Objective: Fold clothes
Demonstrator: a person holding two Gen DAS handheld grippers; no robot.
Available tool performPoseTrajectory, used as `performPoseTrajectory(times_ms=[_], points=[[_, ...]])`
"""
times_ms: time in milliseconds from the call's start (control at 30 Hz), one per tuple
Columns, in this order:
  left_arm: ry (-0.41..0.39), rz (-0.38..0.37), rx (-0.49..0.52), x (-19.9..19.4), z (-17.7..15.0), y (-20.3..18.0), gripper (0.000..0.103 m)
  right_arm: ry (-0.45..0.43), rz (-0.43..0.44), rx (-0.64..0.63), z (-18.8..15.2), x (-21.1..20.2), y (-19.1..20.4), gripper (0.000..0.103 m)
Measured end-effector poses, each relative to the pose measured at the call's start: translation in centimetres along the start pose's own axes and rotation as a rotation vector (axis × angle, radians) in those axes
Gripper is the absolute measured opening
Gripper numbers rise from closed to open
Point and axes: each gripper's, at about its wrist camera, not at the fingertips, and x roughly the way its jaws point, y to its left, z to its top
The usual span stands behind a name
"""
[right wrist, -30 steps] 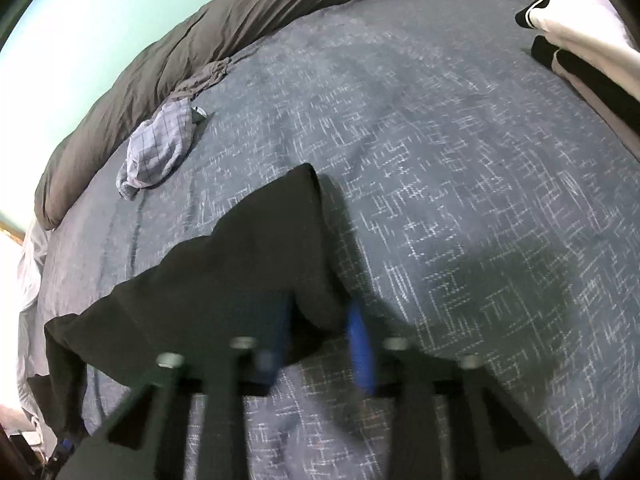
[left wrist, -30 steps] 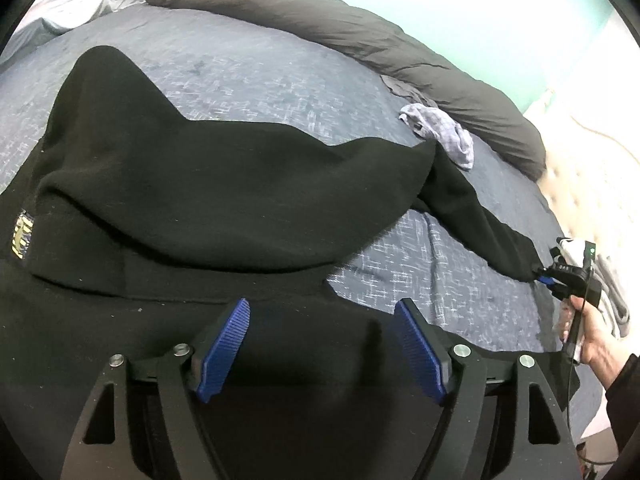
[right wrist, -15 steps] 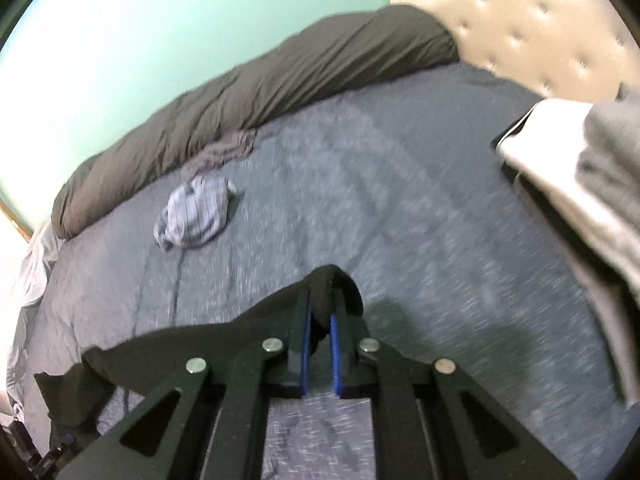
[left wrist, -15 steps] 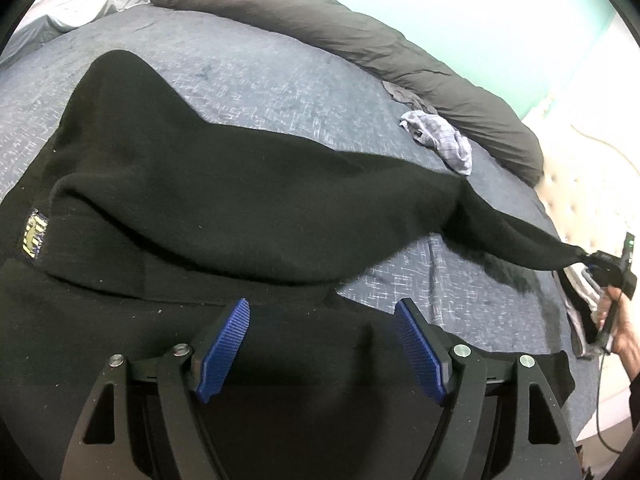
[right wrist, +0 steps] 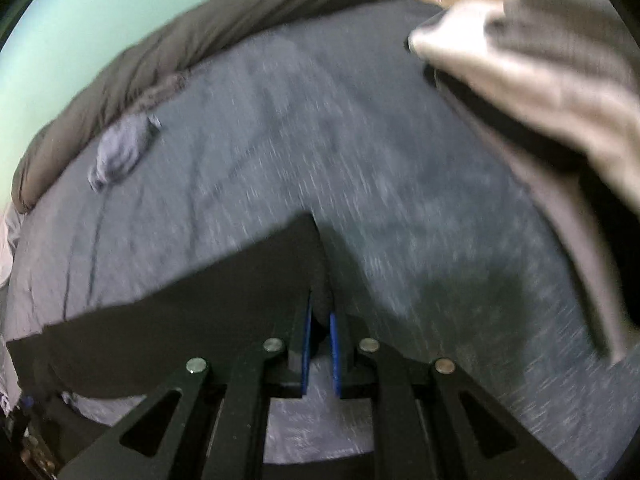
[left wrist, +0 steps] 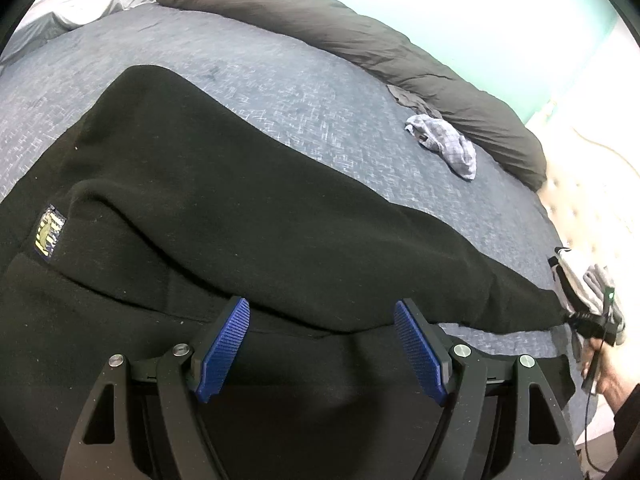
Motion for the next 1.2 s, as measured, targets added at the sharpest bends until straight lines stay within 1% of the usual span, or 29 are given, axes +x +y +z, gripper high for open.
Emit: performPoseTrajectory(times_ms=[67, 100, 133, 200, 233, 267, 333, 367, 400, 500, 567, 600, 667, 700, 733, 800, 933, 1000, 1100, 1167, 1200], points=[[0.007, 0.0, -0.003, 0.3, 0.0, 0.1, 0.079, 0.001, 0.005, 0.003, -0.4, 0.2, -0.4, 0.011], [0.009, 0.001, -0.002, 0.4, 0.0, 0.2, 0.079, -0.008, 0.013, 0.007, -0.4, 0.1, -0.6, 0.014], [0.012, 0.002, 0.001, 0.5, 0.0, 0.1, 0.079, -0.02, 0.012, 0.013, -0.4, -0.1, -0.8, 0.02], [0.017, 0.002, 0.007, 0.7, -0.1, -0.2, 0.079, -0.052, 0.013, 0.02, -0.1, -0.7, -1.2, 0.025], [0.018, 0.001, 0.012, 0.7, -0.2, -0.3, 0.079, -0.063, 0.017, 0.017, 0.2, -0.9, -1.2, 0.03], [0.019, 0.001, 0.016, 0.7, -0.2, -0.4, 0.079, -0.072, 0.022, 0.01, 0.4, -1.1, -1.2, 0.034], [0.021, 0.001, 0.023, 0.8, -0.4, -0.6, 0.079, -0.091, 0.031, -0.002, 0.9, -1.5, -1.1, 0.05], [0.022, 0.002, 0.026, 0.8, -0.4, -0.7, 0.079, -0.08, 0.038, -0.008, 1.2, -1.1, -0.9, 0.053], [0.023, 0.002, 0.027, 0.9, -0.4, -0.8, 0.079, -0.061, 0.045, -0.014, 1.5, -0.6, -0.7, 0.056], [0.023, 0.005, 0.029, 1.0, -0.4, -1.0, 0.079, -0.021, 0.046, -0.041, 1.9, 1.0, 0.1, 0.056], [0.023, 0.009, 0.031, 1.1, -0.4, -1.0, 0.079, -0.017, 0.051, -0.054, 2.1, 1.7, 0.8, 0.056], [0.024, 0.012, 0.031, 1.2, -0.4, -1.0, 0.079, -0.018, 0.055, -0.059, 2.3, 2.1, 1.1, 0.056], [0.026, 0.015, 0.026, 1.3, -0.3, -0.9, 0.079, -0.019, 0.064, -0.064, 2.5, 2.6, 1.6, 0.038], [0.028, 0.016, 0.023, 1.4, -0.3, -0.7, 0.079, -0.016, 0.068, -0.06, 2.7, 2.8, 1.8, 0.017], [0.03, 0.017, 0.019, 1.6, -0.3, -0.6, 0.079, -0.013, 0.072, -0.053, 2.8, 2.9, 1.9, 0.005], [0.035, 0.022, 0.014, 1.8, -0.3, -0.4, 0.079, -0.039, 0.079, -0.048, 3.0, 2.3, 2.0, 0.004], [0.038, 0.038, 0.021, 2.0, -0.4, -0.2, 0.079, -0.199, 0.057, -0.018, 4.4, -1.4, 0.7, 0.003], [0.042, 0.04, 0.016, 2.1, -0.5, -0.1, 0.079, -0.236, 0.001, -0.036, 4.5, -2.4, 0.4, 0.003], [0.047, 0.034, 0.002, 2.2, -0.6, 0.1, 0.079, -0.272, -0.092, -0.058, 4.5, -3.4, 0.1, 0.003], [0.046, 0.033, 0.004, 2.2, -0.6, 0.1, 0.079, -0.229, -0.132, -0.037, 4.1, -2.5, -0.4, 0.003], [0.047, 0.034, 0.007, 2.2, -0.7, 0.1, 0.079, -0.214, -0.132, -0.036, 3.8, -2.1, -0.3, 0.003]])
